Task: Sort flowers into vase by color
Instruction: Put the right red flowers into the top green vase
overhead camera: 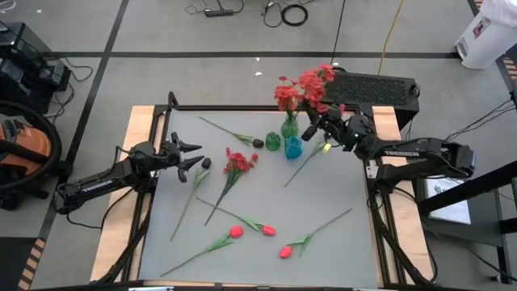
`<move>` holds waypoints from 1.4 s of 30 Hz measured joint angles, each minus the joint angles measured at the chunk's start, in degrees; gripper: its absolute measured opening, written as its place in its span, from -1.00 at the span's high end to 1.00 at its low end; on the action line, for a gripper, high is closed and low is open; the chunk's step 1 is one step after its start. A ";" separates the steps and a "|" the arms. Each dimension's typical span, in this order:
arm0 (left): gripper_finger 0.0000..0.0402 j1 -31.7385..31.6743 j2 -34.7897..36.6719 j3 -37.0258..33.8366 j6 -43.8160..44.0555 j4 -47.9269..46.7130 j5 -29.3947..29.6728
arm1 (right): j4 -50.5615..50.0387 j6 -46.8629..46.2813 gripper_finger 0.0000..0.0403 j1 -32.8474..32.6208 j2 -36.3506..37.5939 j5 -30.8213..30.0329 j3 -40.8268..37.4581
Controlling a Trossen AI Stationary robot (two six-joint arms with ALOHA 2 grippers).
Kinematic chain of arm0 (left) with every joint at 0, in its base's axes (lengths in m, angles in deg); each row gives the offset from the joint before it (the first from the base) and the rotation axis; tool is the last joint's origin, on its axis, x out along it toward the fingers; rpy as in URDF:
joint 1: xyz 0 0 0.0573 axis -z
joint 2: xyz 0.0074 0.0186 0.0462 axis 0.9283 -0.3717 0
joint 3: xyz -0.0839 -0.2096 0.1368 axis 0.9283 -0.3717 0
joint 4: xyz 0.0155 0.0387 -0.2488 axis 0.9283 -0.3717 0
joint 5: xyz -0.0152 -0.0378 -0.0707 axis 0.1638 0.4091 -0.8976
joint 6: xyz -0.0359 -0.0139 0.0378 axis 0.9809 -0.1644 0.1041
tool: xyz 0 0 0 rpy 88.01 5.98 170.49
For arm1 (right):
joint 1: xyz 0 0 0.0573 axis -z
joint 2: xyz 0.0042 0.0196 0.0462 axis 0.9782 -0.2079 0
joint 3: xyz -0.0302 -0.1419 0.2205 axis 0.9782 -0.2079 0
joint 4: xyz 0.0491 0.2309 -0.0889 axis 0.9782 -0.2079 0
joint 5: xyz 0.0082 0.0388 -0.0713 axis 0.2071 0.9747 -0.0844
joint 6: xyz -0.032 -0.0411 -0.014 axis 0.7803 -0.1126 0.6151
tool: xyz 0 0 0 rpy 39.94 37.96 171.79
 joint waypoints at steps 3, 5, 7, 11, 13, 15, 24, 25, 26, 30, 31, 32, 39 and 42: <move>0.05 0.02 0.02 0.00 0.00 0.00 0.00 | -0.01 0.17 0.98 0.00 -1.17 -0.02 0.37; 0.05 0.01 0.00 0.00 0.01 0.00 0.00 | 0.01 0.17 0.98 0.00 -1.76 -0.17 0.38; 0.05 0.00 0.02 0.00 0.02 0.00 0.00 | -0.03 0.18 0.98 0.00 -2.27 -0.37 0.38; 0.05 0.01 0.00 0.00 0.02 0.00 0.00 | -0.01 0.40 0.98 0.00 -3.22 -0.44 0.38; 0.05 0.02 0.02 0.00 0.02 0.00 0.00 | -0.09 0.74 0.98 0.00 -3.51 -0.44 0.38; 0.05 0.00 0.00 0.00 0.00 0.00 0.00 | 0.23 1.59 0.98 0.00 -3.82 -0.46 0.38; 0.05 0.01 0.01 0.00 0.02 0.00 0.00 | 1.19 3.01 0.98 0.02 -4.18 -0.52 0.38; 0.05 0.01 0.00 0.00 0.01 0.00 0.00 | 1.38 3.08 0.98 0.02 -4.18 -0.52 0.38; 0.05 0.00 0.02 0.00 0.01 0.00 0.00 | 1.48 3.20 0.98 0.02 -4.17 -0.52 0.38; 0.05 0.00 0.00 0.00 0.02 0.00 0.00 | 1.38 3.45 0.98 0.02 -4.16 -0.52 0.38; 0.05 0.01 0.00 0.00 0.01 0.01 0.00 | 1.39 3.63 0.98 0.02 -4.16 -0.52 0.38; 0.05 0.01 0.01 0.00 0.01 0.00 0.00 | 1.38 3.66 0.98 0.02 -4.16 -0.54 0.38; 0.05 0.00 0.00 0.00 0.00 0.00 0.00 | 1.28 4.04 0.98 0.02 -4.18 -0.55 0.38; 0.05 0.02 0.00 0.00 0.00 0.02 0.00 | 1.27 4.04 0.98 0.02 -4.17 -0.54 0.38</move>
